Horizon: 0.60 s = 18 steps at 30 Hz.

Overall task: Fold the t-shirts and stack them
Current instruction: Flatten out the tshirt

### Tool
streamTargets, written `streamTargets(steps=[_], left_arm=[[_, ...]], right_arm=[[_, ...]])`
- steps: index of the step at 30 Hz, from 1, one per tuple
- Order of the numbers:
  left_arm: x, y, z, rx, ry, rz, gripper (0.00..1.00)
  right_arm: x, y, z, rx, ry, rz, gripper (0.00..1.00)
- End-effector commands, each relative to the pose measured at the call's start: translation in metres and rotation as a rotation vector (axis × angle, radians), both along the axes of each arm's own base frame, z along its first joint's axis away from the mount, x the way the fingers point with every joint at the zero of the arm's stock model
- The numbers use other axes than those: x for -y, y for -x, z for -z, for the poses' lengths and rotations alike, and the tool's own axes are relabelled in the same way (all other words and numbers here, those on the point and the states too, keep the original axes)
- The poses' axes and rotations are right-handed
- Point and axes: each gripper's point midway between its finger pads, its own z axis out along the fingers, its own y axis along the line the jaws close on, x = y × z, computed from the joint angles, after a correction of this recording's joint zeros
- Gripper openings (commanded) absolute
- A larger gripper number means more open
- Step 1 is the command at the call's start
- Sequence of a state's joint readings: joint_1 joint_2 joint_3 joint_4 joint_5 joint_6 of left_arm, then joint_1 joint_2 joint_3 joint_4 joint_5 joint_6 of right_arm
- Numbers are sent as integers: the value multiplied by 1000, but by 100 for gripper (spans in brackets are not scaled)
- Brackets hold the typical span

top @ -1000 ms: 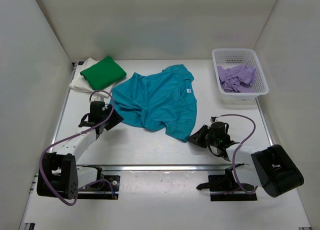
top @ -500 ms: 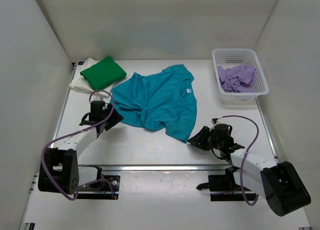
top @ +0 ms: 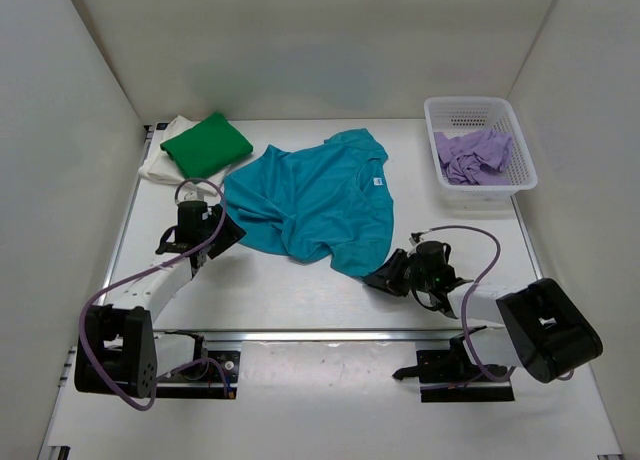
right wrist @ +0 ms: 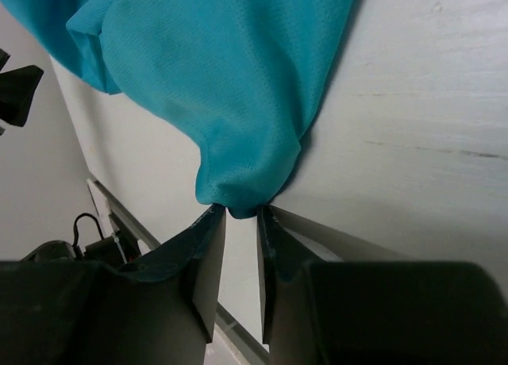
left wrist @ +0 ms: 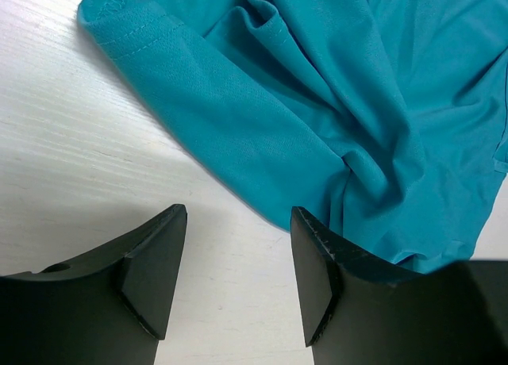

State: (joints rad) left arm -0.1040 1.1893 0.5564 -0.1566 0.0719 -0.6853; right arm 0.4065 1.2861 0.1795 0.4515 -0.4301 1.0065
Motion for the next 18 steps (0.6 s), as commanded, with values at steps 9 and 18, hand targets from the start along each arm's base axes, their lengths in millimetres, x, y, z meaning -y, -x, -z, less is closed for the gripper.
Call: streamTargets(steps=[9, 18], left_arm=[[-8, -15, -1, 14, -9, -33, 65], [-36, -22, -14, 38, -77, -134, 64]], right_arm=[[15, -29, 1, 55, 74, 36, 1], [58, -35, -44, 204, 300, 38, 0]])
